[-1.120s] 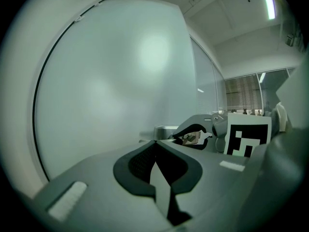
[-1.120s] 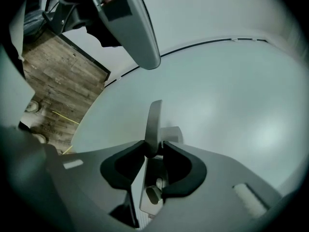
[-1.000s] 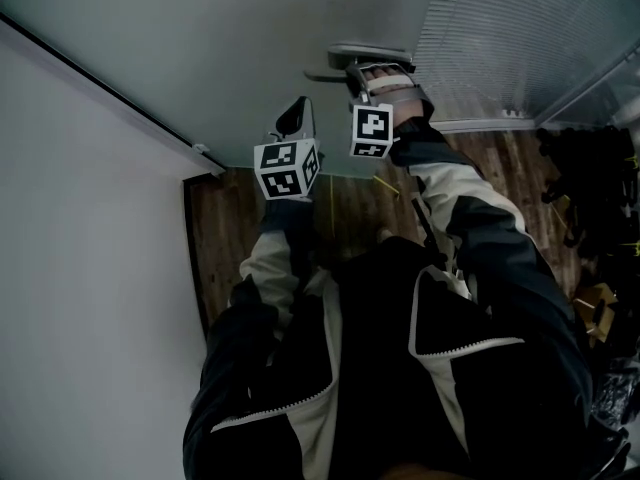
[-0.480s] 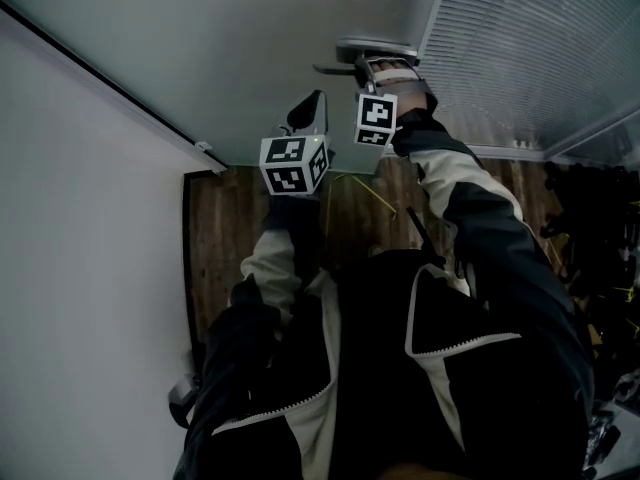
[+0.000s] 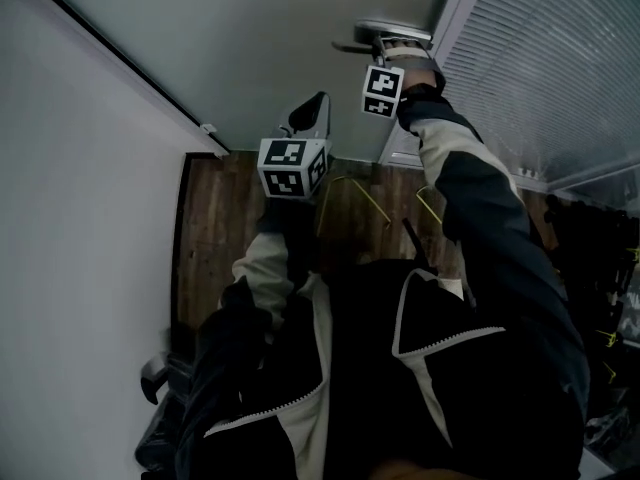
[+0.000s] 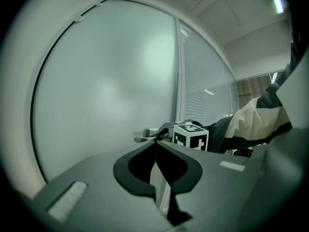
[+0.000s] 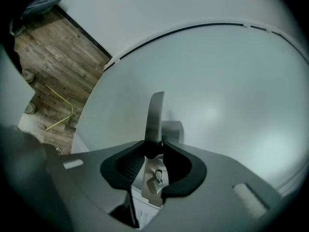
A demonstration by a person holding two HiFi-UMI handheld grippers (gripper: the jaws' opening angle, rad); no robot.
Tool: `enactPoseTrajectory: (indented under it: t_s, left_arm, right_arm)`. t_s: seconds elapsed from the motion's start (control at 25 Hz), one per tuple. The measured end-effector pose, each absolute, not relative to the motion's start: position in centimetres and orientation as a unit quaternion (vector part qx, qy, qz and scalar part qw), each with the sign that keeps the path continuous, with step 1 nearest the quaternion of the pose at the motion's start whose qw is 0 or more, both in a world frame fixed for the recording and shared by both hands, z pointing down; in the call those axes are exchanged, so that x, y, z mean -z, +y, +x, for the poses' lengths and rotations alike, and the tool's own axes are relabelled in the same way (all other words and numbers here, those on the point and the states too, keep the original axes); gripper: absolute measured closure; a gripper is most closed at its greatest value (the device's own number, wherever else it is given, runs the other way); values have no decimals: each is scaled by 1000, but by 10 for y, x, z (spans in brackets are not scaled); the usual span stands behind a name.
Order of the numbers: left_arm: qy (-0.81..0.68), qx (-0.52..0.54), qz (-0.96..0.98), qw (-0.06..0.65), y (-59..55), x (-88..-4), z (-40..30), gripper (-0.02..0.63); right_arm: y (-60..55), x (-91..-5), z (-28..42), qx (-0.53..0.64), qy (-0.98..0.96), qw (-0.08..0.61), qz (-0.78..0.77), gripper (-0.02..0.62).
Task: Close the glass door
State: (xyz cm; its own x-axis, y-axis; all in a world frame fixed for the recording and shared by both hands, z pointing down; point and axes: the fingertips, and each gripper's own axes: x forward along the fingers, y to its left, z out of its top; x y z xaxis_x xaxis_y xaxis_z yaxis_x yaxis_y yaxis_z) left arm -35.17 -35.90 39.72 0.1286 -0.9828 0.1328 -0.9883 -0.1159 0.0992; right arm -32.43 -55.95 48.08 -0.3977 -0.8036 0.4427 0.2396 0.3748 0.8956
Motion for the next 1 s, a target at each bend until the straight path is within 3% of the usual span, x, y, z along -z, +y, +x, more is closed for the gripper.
enactPoseTrajectory:
  t_s: [0.72,0.88,0.92,1.0]
  left_arm:
    - [-686,-23,722,89,-338,-401,-366,604]
    - [-684,-31,724,81,-334,-400,-363,604]
    - [-686,-29,722,82,-333,-401,-366,604]
    - [-690,-20,719,87,-334,-400,-374,604]
  right_arm:
    - [-589,-483,-329,507,-655,519,210,469]
    - [-572,-463,-318,452,-716,473,243,410]
    - [-559,-454,-315,420,-747,445,259,433]
    - [-527,-435,-307,337,-816,371,287,550]
